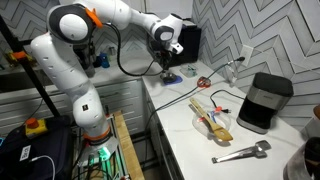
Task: Put the silver plate on the microwave
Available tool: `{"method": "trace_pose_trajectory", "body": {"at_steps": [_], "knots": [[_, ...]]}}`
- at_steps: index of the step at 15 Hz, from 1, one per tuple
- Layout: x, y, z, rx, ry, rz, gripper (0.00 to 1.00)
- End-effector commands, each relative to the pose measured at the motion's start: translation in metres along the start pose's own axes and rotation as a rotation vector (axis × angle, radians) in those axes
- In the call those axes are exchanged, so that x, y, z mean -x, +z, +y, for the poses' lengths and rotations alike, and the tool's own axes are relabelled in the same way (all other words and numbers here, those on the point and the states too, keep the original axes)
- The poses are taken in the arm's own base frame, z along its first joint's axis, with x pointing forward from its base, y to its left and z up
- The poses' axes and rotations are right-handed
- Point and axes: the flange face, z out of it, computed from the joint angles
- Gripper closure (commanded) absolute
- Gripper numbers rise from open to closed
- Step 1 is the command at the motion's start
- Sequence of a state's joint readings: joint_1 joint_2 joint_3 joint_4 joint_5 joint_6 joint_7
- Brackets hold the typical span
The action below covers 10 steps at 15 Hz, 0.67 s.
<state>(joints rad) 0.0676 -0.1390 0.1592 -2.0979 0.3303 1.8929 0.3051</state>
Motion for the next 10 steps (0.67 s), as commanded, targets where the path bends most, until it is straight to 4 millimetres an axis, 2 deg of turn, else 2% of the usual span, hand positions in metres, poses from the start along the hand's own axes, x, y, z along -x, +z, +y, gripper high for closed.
{"method": "trace_pose_trajectory", "body": {"at_steps": [1, 2, 4, 6, 7, 10], "knots": [[-0.018, 0.044, 0.028, -0.131, 0.040, -0.107, 0.00], [-0.011, 0.028, 0.018, -0.073, 0.019, -0.067, 0.00], [-0.021, 0.044, 0.028, -0.102, 0.038, -0.105, 0.00], [-0.022, 0.047, 0.029, -0.107, 0.043, -0.113, 0.00], [-0.024, 0.045, 0.026, -0.125, 0.045, -0.063, 0.00], [-0.041, 0.059, 0.022, -0.117, 0.055, 0.065, 0.00]]}}
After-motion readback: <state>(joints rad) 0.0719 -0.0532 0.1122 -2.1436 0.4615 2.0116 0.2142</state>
